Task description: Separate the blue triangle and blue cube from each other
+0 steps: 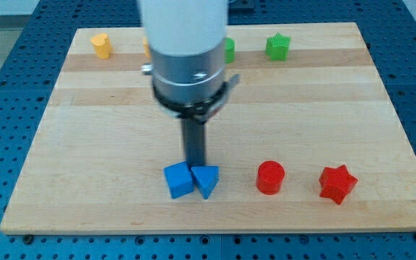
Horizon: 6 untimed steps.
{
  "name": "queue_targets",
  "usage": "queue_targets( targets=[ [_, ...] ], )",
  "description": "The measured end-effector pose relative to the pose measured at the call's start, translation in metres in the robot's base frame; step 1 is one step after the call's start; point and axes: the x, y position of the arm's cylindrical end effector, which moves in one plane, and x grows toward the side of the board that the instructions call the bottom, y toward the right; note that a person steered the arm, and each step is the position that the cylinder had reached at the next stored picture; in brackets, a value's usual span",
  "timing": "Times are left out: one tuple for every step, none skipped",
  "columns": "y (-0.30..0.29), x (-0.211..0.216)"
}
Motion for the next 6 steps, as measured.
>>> queue_targets(
  targets=[
    [-0.070, 0.008],
    [-0.116, 0.024],
    [-0.122, 0.086],
    [-0.065, 0.086],
    [-0.031, 0.086],
    [-0.034, 0.052]
  ],
)
